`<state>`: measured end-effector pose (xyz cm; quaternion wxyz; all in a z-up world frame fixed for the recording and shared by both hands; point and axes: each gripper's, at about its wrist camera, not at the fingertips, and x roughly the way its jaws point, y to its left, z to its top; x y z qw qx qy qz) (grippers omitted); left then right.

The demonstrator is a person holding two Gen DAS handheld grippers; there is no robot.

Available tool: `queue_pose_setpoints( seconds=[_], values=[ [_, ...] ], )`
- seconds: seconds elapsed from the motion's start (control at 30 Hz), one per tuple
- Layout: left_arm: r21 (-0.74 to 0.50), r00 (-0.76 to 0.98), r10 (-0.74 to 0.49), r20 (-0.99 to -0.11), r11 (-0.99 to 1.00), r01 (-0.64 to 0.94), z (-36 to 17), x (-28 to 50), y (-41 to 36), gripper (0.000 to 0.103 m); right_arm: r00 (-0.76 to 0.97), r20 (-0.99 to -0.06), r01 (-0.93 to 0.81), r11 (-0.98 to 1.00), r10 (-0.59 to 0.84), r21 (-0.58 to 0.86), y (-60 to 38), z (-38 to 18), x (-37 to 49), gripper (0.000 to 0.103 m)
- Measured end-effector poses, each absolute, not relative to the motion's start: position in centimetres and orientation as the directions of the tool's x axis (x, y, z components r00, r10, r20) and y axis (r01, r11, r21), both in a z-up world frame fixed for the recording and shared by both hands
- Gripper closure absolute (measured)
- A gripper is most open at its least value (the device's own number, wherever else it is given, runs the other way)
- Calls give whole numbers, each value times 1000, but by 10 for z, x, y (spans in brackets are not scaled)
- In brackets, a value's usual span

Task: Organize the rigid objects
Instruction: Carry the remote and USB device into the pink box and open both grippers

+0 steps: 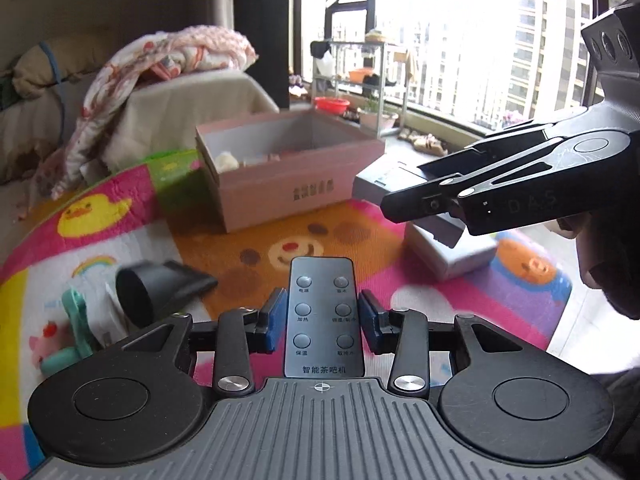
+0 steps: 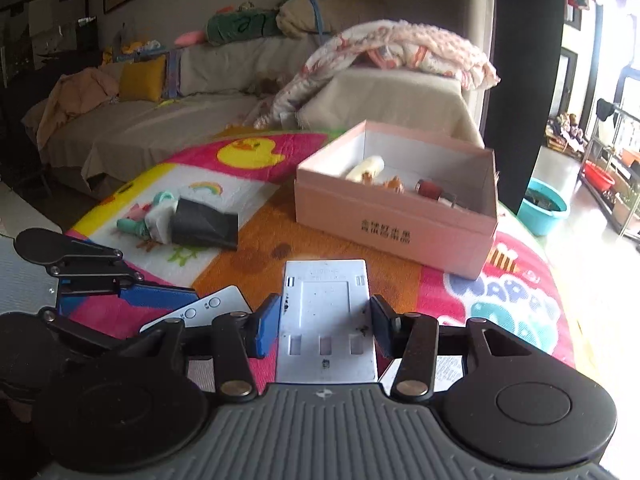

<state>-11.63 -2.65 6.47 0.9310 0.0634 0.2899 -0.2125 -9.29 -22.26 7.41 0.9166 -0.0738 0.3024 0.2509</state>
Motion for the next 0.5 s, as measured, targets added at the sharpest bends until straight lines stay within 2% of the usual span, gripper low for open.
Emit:
queue_pose_setpoints(
  seconds=[0.17, 0.27, 0.37, 0.5],
  values=[
    [96, 858, -377, -349, 896, 433, 172, -97, -24, 60, 815, -405, -465, 885, 415, -29, -239, 154, -90, 56],
    [116, 881, -401, -252, 891, 438, 221, -66, -29, 60, 875, -275, -431, 900, 399, -66, -247, 205, -80, 56],
    [35, 862, -443, -245, 885, 465, 240, -16, -33, 60, 903, -234, -387, 919, 361, -77, -249, 230, -55, 56],
    [-109, 808, -482, -337, 873, 475, 219, 63, -40, 60, 893, -302, -360, 932, 333, -35, -252, 219, -9, 56]
  ],
)
